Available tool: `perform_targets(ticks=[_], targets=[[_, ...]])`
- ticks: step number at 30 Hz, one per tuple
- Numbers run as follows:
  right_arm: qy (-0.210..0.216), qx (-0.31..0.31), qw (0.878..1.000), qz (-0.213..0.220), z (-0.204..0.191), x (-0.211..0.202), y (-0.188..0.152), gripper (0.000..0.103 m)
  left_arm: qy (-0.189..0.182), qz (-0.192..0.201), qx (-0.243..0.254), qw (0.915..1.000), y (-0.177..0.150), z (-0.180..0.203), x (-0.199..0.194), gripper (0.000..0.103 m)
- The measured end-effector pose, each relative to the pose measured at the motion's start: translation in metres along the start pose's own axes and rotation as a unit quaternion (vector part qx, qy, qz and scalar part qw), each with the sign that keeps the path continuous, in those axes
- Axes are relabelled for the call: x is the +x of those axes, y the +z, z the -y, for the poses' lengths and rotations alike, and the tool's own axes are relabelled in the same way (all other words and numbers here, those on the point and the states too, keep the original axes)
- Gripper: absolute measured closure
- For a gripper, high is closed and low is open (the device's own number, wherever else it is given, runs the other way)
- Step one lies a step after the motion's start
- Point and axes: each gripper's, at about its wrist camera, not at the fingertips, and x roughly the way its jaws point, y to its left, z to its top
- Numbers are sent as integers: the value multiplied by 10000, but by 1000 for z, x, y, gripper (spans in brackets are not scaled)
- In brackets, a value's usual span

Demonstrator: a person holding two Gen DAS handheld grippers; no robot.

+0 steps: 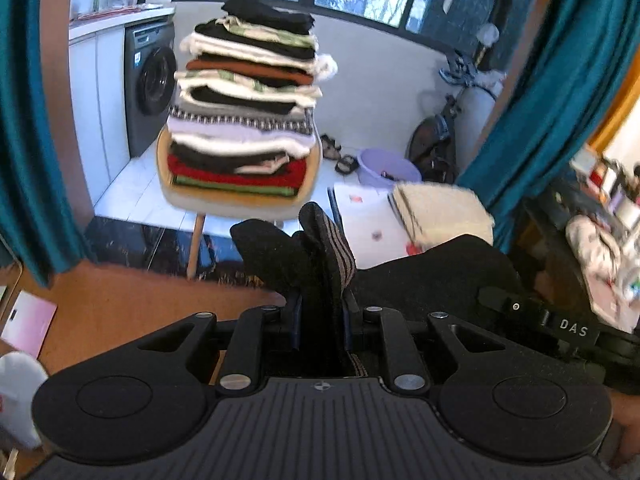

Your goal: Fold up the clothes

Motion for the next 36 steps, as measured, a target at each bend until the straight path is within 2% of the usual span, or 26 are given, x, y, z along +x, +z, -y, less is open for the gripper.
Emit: perform_targets(ticks=[5, 11, 17, 20, 25, 29, 31, 36], targets=[[-33, 9, 9997, 228, 5, 59, 49, 89, -190, -3, -215, 9996, 37, -16, 45, 86], [-481, 268, 9984, 163, 20, 107, 71, 89, -577, -209, -211, 9979, 72, -36, 109, 88], [-979, 267, 9943, 325, 11, 163, 92, 89, -1100, -471, -150, 9927, 115, -73, 180, 89], [-1225, 261, 9913, 400, -6, 203, 103, 89, -1313, -662, -185, 9890, 145, -104, 217, 89], [-1340, 340, 9899, 301, -56, 285, 137, 89, -1376, -754, -210, 9874, 214, -173, 252, 92], [-1170, 370, 9915, 425, -95, 351, 169, 89, -1443, -520, -49, 9882, 273, -222, 275, 94], [-1068, 350, 9924, 509, -110, 381, 183, 92, -1387, -486, 18, 9891, 294, -240, 290, 94], [-966, -93, 9919, 824, -144, 440, 236, 93, -1470, -698, -469, 9856, 324, -280, 340, 95]])
